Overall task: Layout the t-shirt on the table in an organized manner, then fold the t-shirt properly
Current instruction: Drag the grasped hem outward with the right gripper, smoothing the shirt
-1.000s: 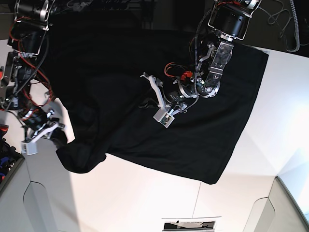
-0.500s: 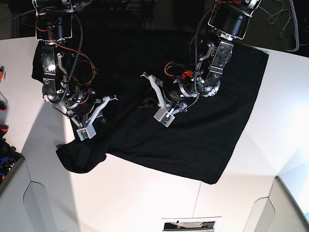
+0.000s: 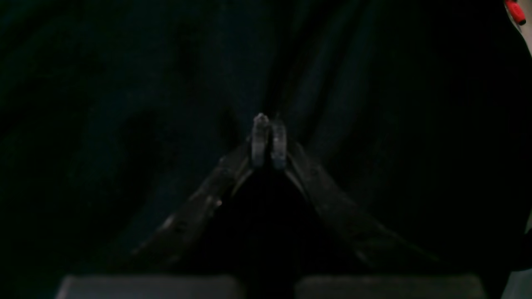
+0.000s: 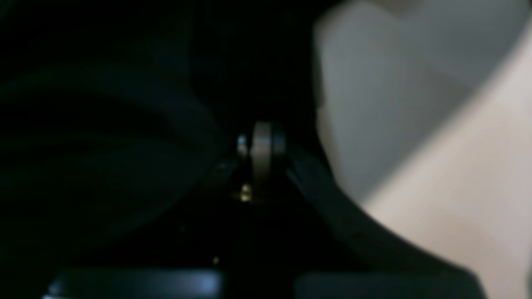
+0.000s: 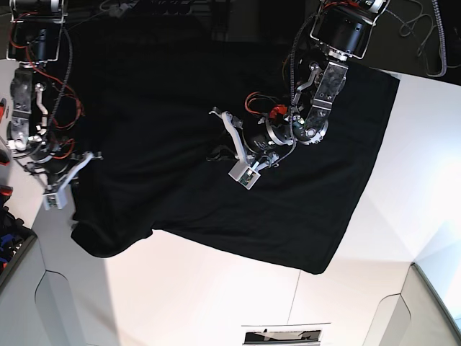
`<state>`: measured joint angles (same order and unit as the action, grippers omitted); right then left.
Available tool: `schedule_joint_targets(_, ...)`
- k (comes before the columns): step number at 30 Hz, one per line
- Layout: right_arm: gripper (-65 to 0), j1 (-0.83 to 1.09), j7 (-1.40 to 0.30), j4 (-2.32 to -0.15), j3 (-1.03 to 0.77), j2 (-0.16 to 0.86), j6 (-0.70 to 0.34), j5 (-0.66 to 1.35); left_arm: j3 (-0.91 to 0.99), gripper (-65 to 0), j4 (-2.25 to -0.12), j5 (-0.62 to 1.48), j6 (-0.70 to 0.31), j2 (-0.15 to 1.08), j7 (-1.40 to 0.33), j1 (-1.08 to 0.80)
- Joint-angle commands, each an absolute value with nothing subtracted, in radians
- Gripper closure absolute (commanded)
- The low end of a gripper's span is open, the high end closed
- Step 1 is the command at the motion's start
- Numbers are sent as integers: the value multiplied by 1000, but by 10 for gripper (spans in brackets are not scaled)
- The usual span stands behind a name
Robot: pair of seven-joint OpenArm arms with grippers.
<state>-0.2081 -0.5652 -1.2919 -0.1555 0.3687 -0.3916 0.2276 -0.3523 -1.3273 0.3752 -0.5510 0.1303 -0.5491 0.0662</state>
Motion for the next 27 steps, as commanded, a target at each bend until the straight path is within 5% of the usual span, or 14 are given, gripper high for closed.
schedule_joint_targets(1,0,-228,-542,-1307,-180,389,-389,244,-353,0,-1326,339,-543,136,-602,67)
schedule_joint_targets(12,0,-220,-662,-1319,-274,375,-498,499,-353,0,-1330,355,-542,133,-598,121)
schedule_joint_targets(27,0,10,-715,-1580,-283,374,-494,524,-353,0,-1539,476,-611,148,-662,122)
